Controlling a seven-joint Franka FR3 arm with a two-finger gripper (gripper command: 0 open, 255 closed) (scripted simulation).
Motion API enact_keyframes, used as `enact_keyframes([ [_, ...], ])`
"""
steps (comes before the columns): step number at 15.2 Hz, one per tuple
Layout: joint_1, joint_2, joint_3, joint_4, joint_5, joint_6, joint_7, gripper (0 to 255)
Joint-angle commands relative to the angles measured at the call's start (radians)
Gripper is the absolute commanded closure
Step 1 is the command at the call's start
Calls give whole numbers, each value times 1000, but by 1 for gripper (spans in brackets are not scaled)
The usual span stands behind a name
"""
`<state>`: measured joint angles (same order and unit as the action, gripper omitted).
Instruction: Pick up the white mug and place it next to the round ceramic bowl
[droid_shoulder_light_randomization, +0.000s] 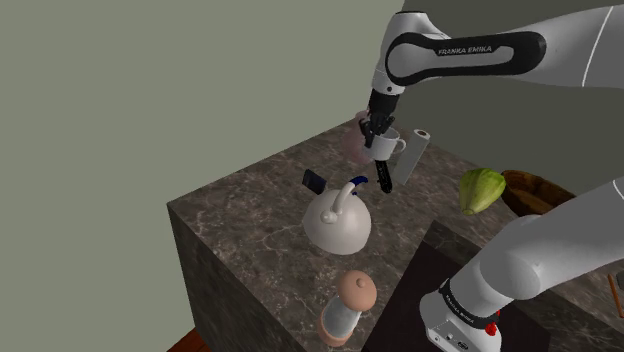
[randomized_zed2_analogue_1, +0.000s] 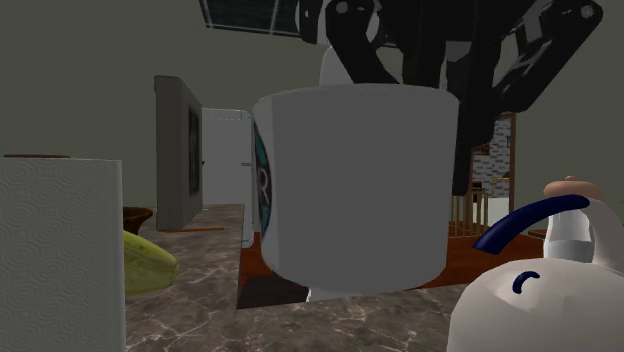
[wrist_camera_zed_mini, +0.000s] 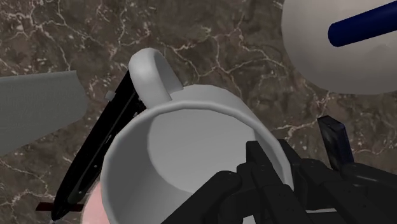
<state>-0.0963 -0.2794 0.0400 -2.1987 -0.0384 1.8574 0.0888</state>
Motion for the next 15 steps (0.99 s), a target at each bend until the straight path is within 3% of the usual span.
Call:
enact_keyframes([
  [1, 1, -5, 1, 26, 1, -31, 0, 255],
  [15, -96, -429, -150, -307, -95, -109, -201, 255],
])
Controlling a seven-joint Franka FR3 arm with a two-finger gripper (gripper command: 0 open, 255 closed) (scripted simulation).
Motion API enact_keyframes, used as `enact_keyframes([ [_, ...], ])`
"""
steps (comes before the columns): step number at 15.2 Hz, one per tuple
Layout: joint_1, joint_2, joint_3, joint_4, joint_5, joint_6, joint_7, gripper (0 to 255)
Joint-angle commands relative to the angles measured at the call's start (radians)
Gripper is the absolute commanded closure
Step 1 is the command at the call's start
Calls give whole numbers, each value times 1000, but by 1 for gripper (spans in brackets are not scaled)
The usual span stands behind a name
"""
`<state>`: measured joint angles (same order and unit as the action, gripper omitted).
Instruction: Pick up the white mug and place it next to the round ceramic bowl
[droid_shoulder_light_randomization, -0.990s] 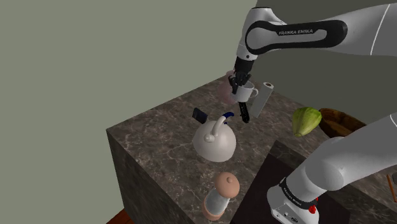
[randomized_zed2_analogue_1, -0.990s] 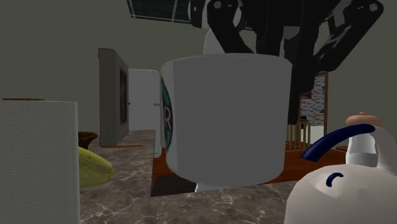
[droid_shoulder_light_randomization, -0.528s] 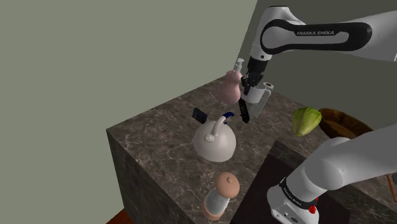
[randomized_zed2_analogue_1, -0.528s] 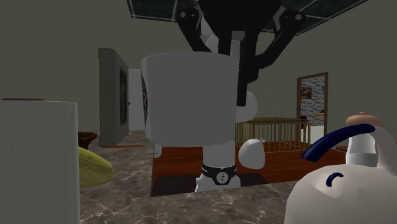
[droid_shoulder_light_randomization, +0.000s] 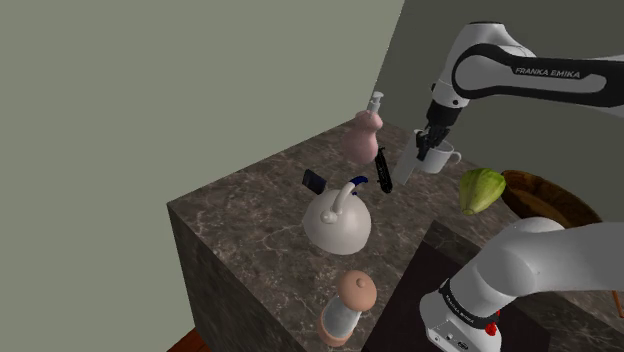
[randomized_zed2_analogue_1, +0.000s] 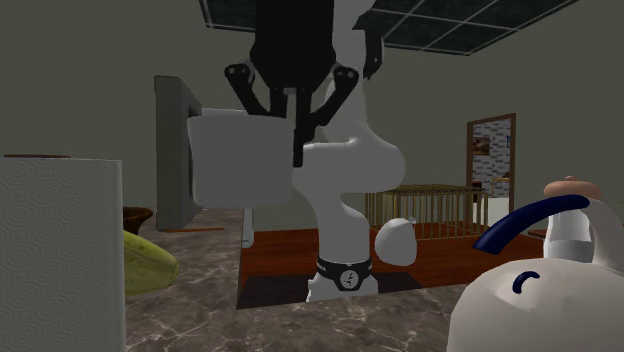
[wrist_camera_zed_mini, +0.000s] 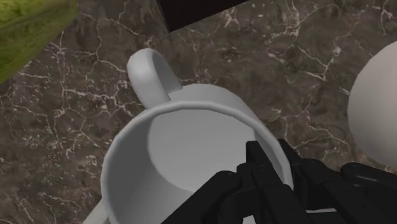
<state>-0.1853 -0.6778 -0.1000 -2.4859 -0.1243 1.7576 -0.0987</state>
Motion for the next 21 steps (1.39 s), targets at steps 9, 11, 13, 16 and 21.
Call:
enact_keyframes([
  [9, -122, -283, -151, -141, -150, -119, -191, 255],
  [11, -152, -328, -188, -154, -188, -145, -237, 255],
  [13, -183, -369, -226, -162, -228, -169, -285, 255],
  [16, -230, -419, -286, -165, -290, -201, -360, 255],
  [21, -299, -472, -395, -145, -401, -243, -489, 255],
])
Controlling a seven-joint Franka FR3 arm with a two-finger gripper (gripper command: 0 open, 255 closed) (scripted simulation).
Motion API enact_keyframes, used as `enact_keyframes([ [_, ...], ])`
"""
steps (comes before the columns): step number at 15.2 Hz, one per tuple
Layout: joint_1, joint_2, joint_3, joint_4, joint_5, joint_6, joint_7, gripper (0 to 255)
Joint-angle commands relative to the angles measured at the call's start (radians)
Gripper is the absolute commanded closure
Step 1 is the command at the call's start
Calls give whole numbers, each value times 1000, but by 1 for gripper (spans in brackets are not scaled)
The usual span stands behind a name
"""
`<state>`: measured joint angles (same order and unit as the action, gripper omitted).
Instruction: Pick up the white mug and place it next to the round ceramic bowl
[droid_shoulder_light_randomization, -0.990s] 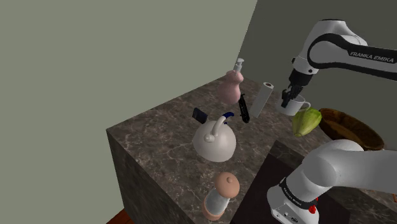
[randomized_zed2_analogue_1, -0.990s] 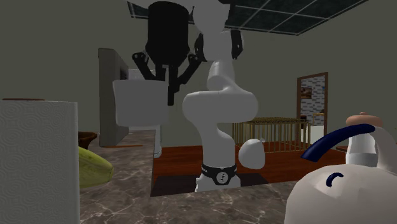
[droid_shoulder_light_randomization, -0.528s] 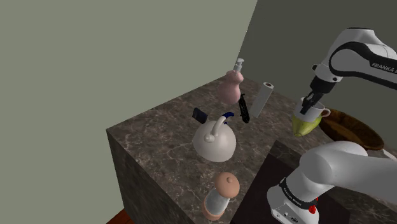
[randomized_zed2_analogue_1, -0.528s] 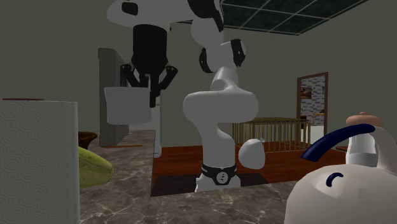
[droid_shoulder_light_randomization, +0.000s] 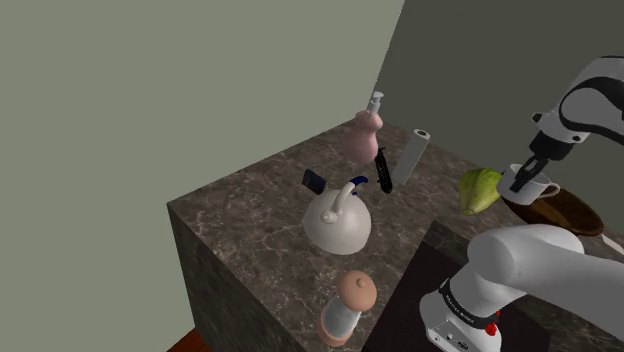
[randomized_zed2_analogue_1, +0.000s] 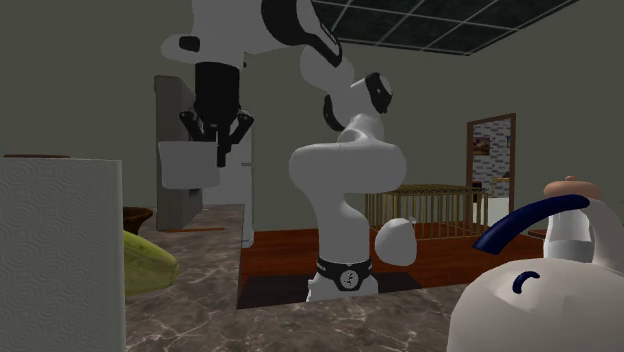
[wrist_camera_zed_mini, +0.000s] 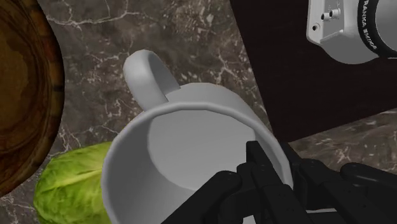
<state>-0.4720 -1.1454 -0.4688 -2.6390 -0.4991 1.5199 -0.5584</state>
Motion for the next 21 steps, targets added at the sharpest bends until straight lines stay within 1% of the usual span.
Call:
enact_keyframes([
  [1, -24, -11, -49, 16, -48, -12, -55, 255],
  [5, -63, -23, -140, 58, -135, -29, -157, 255],
  [9, -84, -18, -233, 119, -217, -38, -256, 255],
  [13, -88, 0, -325, 195, -290, -38, -352, 255],
  [16, -79, 20, -394, 263, -339, -35, -422, 255],
  [17, -76, 24, -407, 277, -347, -34, -435, 255],
  [21, -85, 10, -440, 232, -377, 1, -425, 255],
])
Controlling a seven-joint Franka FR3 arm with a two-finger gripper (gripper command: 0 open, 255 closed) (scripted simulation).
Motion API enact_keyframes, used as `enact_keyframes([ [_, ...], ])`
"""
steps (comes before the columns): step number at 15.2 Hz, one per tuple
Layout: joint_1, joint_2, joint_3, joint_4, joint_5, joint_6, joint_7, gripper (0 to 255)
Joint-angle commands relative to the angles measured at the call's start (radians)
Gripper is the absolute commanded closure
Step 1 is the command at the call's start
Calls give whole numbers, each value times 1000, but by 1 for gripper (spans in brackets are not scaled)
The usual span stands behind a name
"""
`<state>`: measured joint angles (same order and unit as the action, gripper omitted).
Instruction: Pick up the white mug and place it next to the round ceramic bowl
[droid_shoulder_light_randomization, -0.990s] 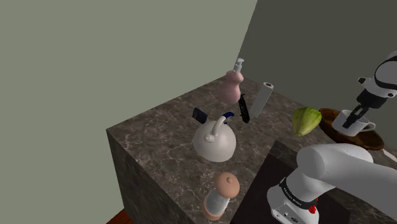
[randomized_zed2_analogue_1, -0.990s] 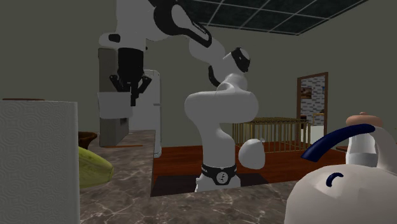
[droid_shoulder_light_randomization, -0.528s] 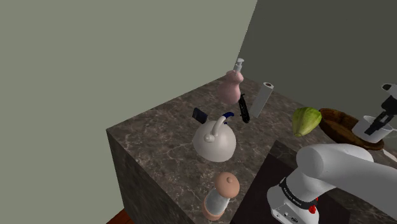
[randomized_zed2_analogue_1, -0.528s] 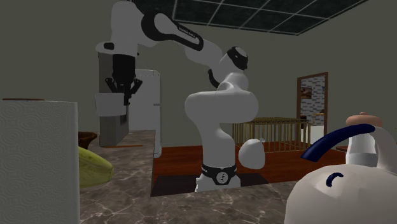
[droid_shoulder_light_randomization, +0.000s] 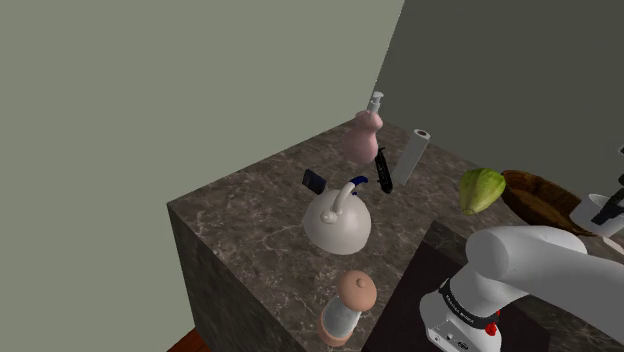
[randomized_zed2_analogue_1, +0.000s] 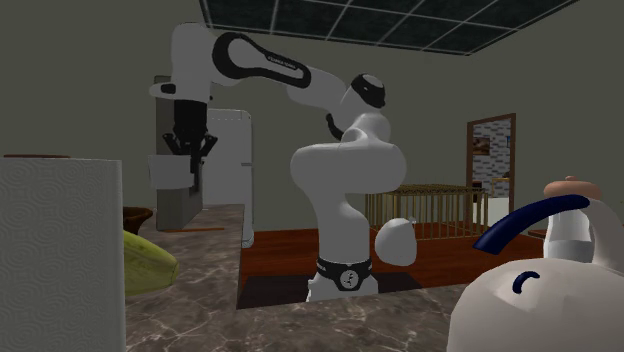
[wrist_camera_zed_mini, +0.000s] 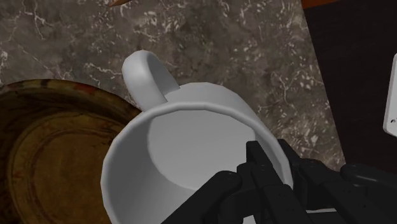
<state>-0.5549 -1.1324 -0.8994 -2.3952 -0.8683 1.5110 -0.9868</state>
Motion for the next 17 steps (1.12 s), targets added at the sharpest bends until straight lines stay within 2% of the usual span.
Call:
enact_keyframes([
  [1, -4, -6, -18, -23, -16, 19, 5, 255],
  [17, -26, -29, -184, -171, -162, 168, 45, 255],
])
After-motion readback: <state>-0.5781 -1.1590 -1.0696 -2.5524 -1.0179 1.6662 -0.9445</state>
